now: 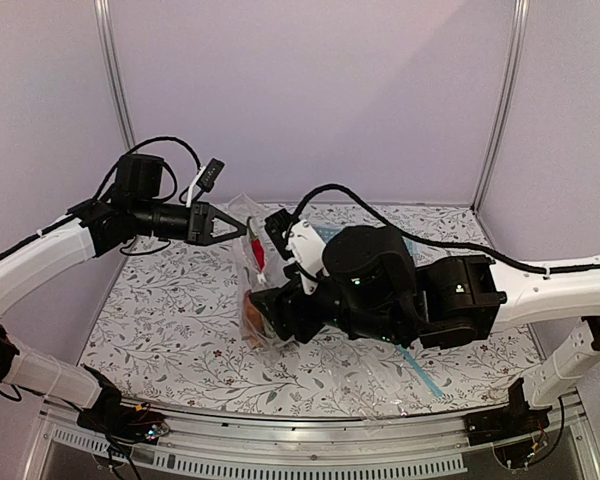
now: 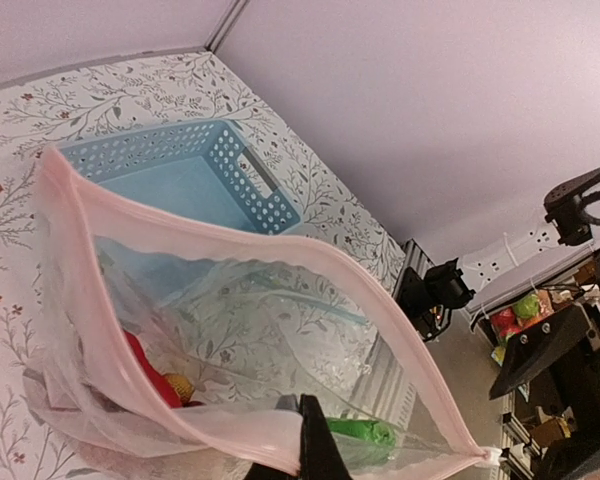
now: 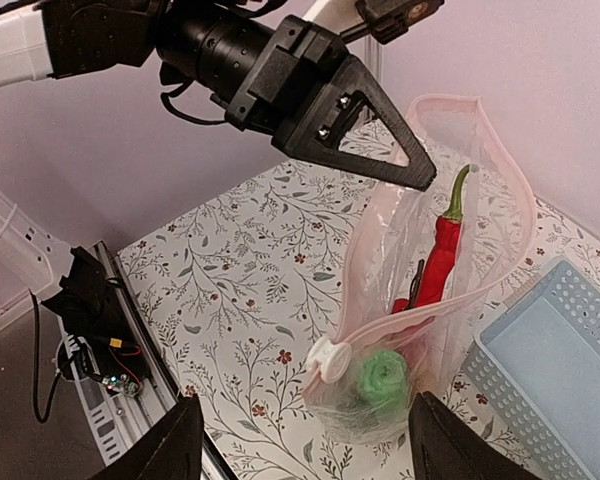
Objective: Place the food in the zip-top bag and seal the zipper
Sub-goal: Place the fake vegetable in the zipper food storage bag, then pass from the left arm to the right
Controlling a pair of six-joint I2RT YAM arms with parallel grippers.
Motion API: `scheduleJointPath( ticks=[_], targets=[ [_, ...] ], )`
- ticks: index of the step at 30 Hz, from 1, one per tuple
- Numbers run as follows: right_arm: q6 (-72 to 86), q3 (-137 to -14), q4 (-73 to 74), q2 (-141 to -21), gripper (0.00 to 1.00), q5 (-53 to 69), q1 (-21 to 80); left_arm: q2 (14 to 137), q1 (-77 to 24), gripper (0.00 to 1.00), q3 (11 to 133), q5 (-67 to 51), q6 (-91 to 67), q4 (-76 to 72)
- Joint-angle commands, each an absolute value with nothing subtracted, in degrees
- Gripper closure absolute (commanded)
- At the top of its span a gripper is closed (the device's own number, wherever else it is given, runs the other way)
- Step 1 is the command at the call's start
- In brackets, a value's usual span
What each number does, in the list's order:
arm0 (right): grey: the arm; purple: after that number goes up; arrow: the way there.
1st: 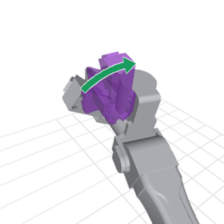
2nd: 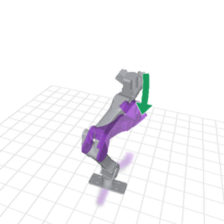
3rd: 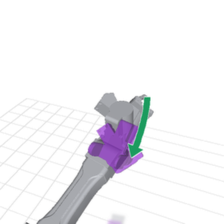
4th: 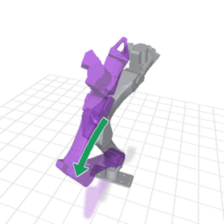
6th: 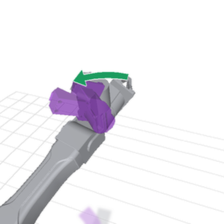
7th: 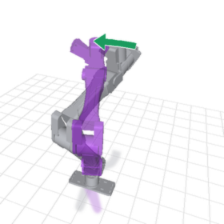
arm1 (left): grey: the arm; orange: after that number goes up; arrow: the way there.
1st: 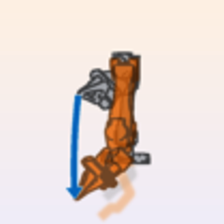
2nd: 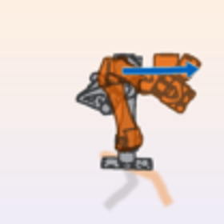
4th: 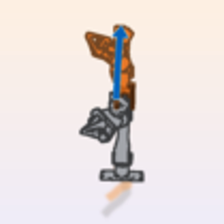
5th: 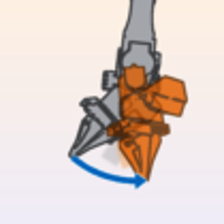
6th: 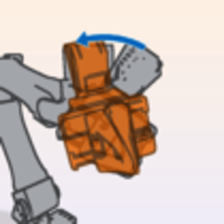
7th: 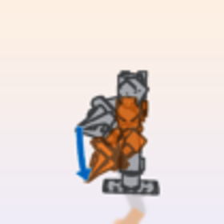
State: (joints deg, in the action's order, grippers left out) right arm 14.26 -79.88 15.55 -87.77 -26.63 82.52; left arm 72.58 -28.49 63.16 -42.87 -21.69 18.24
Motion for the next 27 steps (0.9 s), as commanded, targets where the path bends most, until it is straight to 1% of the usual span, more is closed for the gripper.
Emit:
scheduleJointPath(
  ticks=[1,10,17,18,22,27],
  targets=[
    [20.64,-78.62,11.84,-90.46,0.31,-35.05,83.58,70.95,-28.56,1.00,62.49,-42.21,-21.63,16.79],
    [21.61,-81.01,12.91,-94.96,0.35,-37.39,83.53,70.81,-28.59,1.00,62.45,-41.86,-21.45,16.87],
    [23.68,-81.61,14.35,-97.17,0.43,-39.27,83.50,70.75,-28.48,1.00,62.52,-41.92,-21.38,16.96],
    [23.91,-81.64,14.53,-97.40,0.46,-39.48,83.44,70.77,-28.49,1.00,62.49,-41.92,-21.39,16.96],
    [25.40,-82.08,15.21,-97.77,0.66,-39.84,82.97,70.77,-28.50,1.00,62.49,-41.84,-21.40,16.96],
    [25.75,-82.00,15.30,-97.23,0.87,-40.41,82.75,70.67,-28.50,1.00,62.50,-41.42,-21.34,17.09]
  ],
)
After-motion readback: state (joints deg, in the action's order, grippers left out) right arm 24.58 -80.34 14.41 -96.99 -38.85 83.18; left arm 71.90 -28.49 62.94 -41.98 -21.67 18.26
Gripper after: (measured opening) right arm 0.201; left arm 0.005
